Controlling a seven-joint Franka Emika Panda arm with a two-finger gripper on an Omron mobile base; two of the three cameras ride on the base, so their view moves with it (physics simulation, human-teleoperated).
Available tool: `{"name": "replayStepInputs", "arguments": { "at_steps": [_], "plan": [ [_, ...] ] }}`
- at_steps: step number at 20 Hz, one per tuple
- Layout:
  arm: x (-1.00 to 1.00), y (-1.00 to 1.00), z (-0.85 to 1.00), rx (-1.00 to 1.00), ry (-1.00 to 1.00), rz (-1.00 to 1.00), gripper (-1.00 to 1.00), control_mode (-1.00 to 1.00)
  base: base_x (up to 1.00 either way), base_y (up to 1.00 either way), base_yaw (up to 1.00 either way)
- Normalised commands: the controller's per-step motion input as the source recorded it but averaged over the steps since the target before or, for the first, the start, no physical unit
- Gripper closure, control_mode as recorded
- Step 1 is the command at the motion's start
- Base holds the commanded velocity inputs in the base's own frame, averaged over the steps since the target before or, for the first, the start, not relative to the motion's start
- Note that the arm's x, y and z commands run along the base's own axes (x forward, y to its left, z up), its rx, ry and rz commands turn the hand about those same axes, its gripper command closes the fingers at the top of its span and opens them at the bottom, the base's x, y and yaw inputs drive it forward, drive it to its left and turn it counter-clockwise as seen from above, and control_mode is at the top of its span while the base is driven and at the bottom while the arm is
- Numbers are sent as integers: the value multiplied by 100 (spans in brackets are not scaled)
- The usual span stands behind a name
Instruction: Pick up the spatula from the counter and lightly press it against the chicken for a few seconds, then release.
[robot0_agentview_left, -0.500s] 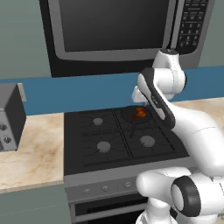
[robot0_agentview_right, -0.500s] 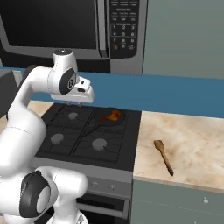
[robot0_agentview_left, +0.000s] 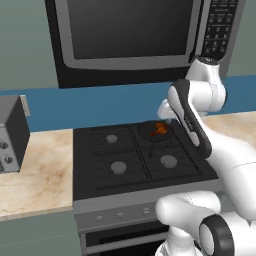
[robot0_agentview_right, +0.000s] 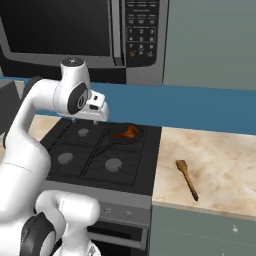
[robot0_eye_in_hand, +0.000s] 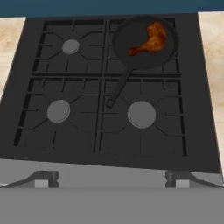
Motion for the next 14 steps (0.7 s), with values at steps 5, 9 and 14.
{"name": "replayStepInputs", "arguments": {
  "at_steps": [5, 9, 14],
  "plan": [
    [-49, -27, 0, -5, -9, 0, -100, -100, 0, 0, 0],
    [-52, -20, -3, -9, -12, 3, -100, -100, 0, 0, 0],
    [-46, -29, -8, -11, -8, 3, -100, -100, 0, 0, 0]
  ]
}}
